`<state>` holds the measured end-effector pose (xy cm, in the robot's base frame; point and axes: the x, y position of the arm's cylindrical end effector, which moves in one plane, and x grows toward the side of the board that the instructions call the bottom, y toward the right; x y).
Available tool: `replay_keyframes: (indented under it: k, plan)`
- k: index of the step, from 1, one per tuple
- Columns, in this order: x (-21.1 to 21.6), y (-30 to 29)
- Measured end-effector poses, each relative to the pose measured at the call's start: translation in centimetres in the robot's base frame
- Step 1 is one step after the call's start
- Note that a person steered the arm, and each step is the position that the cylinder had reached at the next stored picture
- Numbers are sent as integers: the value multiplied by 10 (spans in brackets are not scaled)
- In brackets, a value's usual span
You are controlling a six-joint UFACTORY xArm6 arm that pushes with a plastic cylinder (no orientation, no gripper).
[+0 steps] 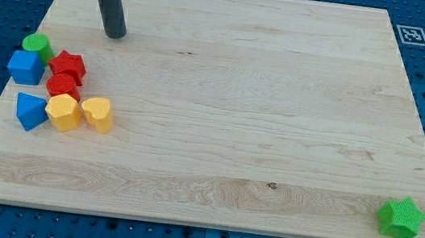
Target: Nudge the blue cube right a bit
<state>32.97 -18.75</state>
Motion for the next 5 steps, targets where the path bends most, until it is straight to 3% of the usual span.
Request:
replay_keyframes:
  k: [2, 5]
  plan:
    - [9, -104]
    - [35, -117]
